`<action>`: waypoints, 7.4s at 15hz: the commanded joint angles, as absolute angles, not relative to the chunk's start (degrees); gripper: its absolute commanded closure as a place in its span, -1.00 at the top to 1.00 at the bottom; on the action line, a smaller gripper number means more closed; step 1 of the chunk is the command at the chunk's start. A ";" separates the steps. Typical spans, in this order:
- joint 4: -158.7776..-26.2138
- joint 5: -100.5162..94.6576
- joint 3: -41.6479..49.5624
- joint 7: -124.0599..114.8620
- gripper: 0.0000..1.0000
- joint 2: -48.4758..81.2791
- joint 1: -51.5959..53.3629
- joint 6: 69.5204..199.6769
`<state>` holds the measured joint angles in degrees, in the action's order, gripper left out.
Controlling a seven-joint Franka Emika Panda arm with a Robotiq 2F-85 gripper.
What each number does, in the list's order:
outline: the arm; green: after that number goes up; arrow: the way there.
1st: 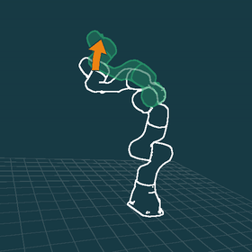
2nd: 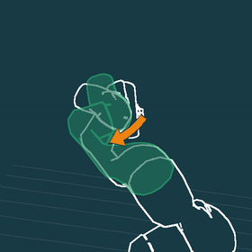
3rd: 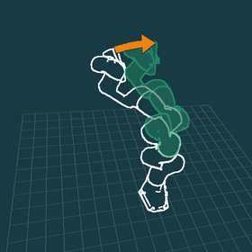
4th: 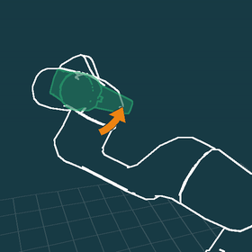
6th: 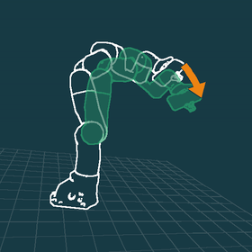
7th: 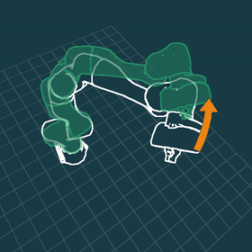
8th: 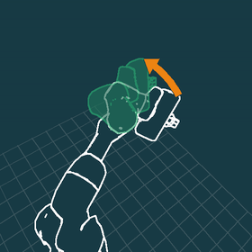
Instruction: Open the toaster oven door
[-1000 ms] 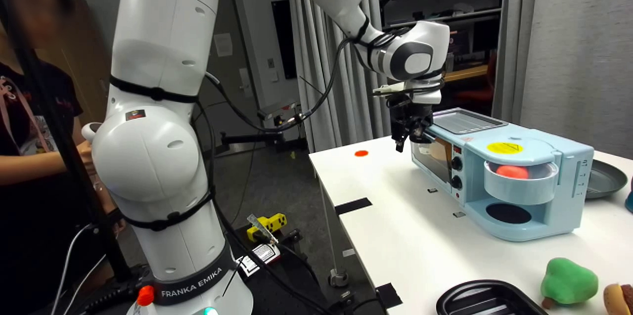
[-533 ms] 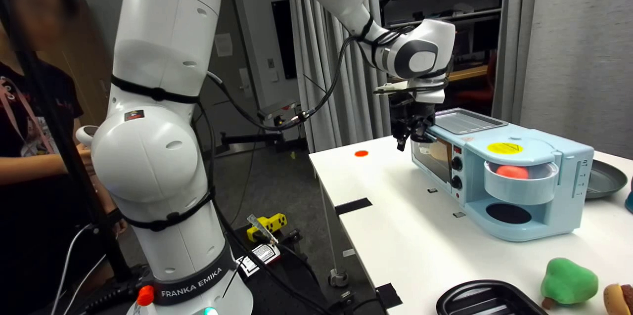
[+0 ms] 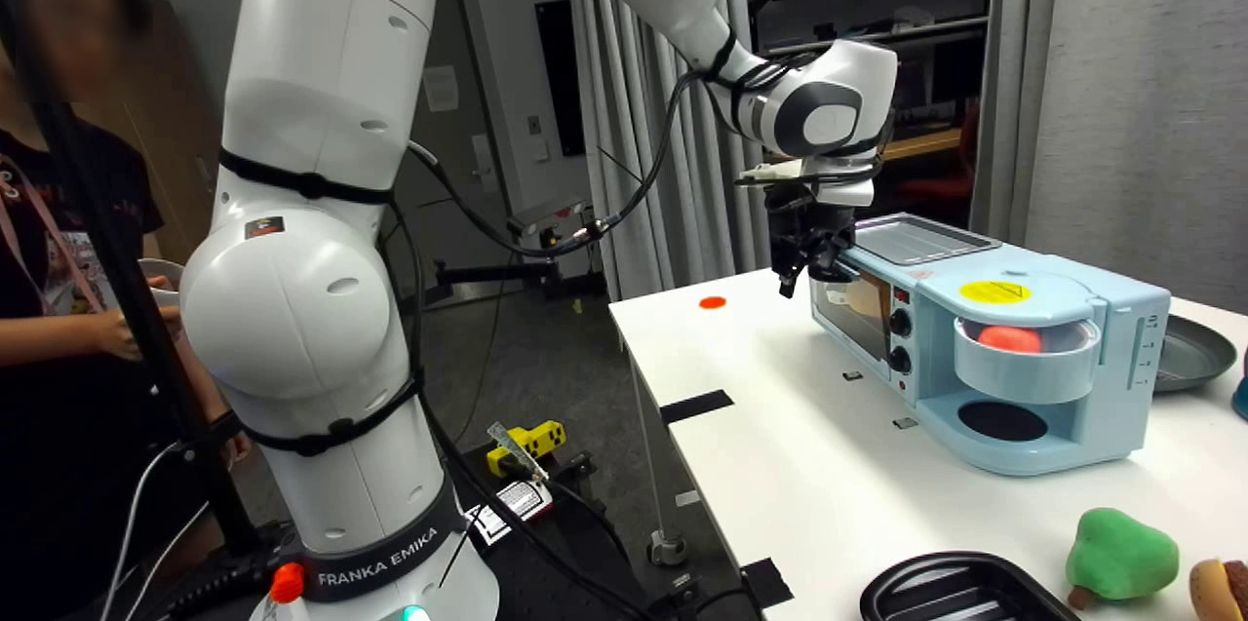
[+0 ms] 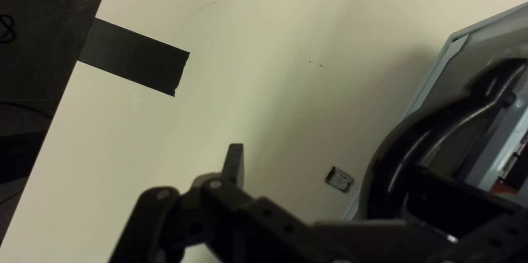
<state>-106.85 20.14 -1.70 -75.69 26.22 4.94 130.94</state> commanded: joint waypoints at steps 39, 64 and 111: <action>-103.05 33.84 -2.41 -59.63 1.00 37.60 1.15 115.01; -93.24 44.19 0.46 -60.19 1.00 45.58 0.13 109.35; -142.43 23.62 -5.20 -60.23 1.00 3.76 9.07 166.74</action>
